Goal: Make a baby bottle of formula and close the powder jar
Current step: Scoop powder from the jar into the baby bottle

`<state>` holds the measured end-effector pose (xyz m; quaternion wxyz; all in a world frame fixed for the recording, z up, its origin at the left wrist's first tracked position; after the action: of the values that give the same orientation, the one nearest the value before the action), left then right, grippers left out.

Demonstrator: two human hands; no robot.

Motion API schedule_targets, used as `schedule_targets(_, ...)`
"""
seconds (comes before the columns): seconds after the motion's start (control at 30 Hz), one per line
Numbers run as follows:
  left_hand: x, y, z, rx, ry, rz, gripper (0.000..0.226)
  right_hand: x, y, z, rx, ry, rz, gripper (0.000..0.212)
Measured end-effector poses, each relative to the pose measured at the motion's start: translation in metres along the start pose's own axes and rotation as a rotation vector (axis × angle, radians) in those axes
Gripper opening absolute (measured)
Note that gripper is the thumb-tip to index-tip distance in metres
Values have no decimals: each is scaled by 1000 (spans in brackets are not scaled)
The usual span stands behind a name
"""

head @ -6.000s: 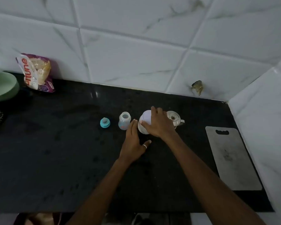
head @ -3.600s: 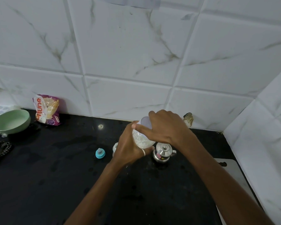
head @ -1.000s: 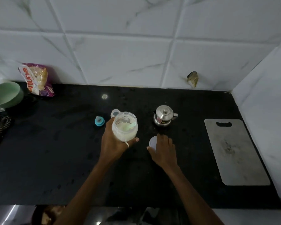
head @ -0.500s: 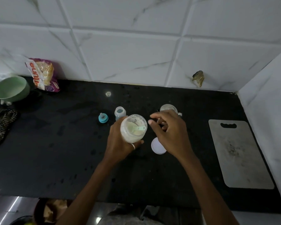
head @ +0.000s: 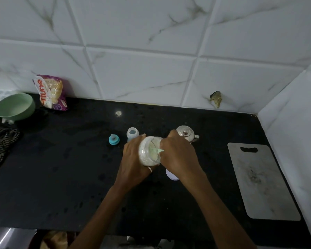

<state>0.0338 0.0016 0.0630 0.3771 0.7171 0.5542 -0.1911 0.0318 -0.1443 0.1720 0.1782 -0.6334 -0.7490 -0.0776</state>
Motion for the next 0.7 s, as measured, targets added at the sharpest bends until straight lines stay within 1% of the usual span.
schedule_targets(0.07, -2, 1, -3, -30, 23, 29, 73, 4, -3, -3, -61, 31, -30, 16)
schedule_targets(0.13, -8, 1, -3, -95, 65, 110, 65, 7, -6, -10, -158, 55, -95, 19)
schedule_targets(0.2, -6, 4, -1, -119, 86, 113, 73, 6, -11, -14, -241, 88, -174, 28)
schedule_targets(0.23, -2, 5, 0, -120, 92, 79, 77, 5, -15, -16, -306, 89, -229, 32)
schedule_targets(0.27, 4, 5, 0, -101, 96, 55, 77, 2, -19, -17, -362, 87, -277, 33)
schedule_targets(0.33, 9, 2, 1, -53, 86, 67, 73, -3, -26, -16, -446, 84, -338, 29)
schedule_targets(0.37, 13, 1, 1, -44, 88, 60, 75, -6, -27, -15, -475, 79, -355, 28)
schedule_targets(0.53, 21, 4, 5, -5, 107, -14, 81, -14, -24, -3, -469, 64, -380, 31)
schedule_targets(0.7, 11, -1, 2, -35, 137, -2, 87, -13, -22, 3, -445, 64, -363, 29)
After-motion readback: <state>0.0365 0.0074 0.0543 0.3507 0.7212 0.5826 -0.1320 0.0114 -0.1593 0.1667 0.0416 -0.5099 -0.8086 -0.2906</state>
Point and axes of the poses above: each hand's wrist, its own y-axis towards the middle knuckle, its own z-axis out of the palm, x = y × z, the point moved 6 cm from there along y, towards the middle knuckle, and after that the axes turned 9 degrees about y, right-handed, at the moved point
